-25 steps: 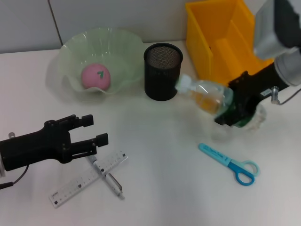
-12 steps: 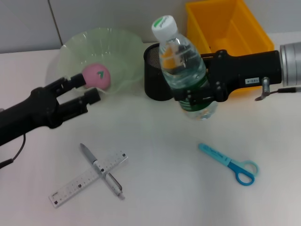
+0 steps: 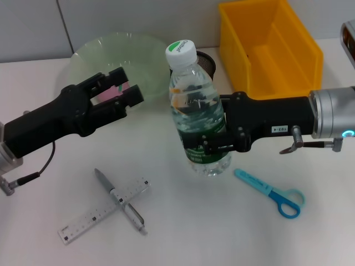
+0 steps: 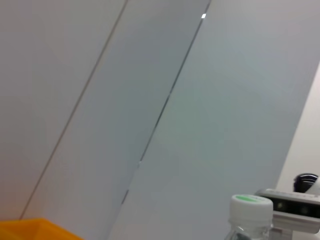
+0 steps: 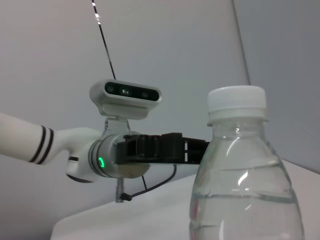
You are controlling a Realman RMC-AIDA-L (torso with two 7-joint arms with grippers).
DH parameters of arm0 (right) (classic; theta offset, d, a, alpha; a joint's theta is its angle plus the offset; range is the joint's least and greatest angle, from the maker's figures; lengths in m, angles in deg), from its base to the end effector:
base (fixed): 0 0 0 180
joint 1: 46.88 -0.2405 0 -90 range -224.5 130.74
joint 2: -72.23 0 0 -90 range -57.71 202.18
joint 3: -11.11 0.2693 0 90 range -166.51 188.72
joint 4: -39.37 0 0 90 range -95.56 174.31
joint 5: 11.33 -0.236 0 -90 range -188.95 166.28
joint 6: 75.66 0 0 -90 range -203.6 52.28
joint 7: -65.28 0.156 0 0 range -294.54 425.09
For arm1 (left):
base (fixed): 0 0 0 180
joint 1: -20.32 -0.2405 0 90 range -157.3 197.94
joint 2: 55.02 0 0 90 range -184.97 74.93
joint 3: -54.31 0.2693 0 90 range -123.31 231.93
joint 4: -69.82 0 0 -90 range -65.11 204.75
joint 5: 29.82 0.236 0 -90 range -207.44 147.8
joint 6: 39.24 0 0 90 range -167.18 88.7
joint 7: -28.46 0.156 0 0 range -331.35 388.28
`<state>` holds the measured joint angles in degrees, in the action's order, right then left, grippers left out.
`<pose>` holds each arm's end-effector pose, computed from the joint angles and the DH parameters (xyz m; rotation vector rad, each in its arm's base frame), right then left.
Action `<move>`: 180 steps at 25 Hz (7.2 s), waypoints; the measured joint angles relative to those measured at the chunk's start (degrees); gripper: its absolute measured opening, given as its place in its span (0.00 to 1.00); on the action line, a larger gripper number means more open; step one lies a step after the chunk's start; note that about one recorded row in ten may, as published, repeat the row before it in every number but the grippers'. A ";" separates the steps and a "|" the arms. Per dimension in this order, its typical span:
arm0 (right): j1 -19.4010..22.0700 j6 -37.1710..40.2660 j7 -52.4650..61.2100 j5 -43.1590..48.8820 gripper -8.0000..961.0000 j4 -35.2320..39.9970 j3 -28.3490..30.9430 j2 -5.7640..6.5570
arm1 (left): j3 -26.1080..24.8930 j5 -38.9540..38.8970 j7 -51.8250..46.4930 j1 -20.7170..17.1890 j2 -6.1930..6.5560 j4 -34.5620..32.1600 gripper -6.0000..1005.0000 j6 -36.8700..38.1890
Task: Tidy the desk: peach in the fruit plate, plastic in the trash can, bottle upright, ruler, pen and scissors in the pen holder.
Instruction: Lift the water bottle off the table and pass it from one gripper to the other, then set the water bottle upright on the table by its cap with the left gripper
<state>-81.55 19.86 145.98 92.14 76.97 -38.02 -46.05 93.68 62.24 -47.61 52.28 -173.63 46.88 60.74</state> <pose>0.2185 0.3689 -0.0199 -2.8847 0.4373 0.9225 -0.2415 0.3476 -0.0153 -2.5435 -0.6734 -1.4055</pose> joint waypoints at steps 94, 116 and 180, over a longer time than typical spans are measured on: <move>-2.64 -1.36 -0.35 -0.76 0.79 -3.67 -5.48 -0.81 | 4.23 -0.33 2.35 3.81 -0.13 2.74 0.46 1.03; -1.56 -8.65 -0.04 1.11 0.80 -4.01 -11.44 -0.74 | 4.14 -2.93 1.83 3.97 0.23 2.27 0.49 1.20; 7.43 -15.26 -17.02 -4.60 0.80 -10.06 -5.28 -1.07 | -4.75 -13.68 33.15 -2.03 -0.22 10.34 0.55 -24.28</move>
<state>-74.13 4.61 128.96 87.54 66.92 -43.30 -47.12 88.93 48.56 -14.46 50.24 -173.85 57.22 36.45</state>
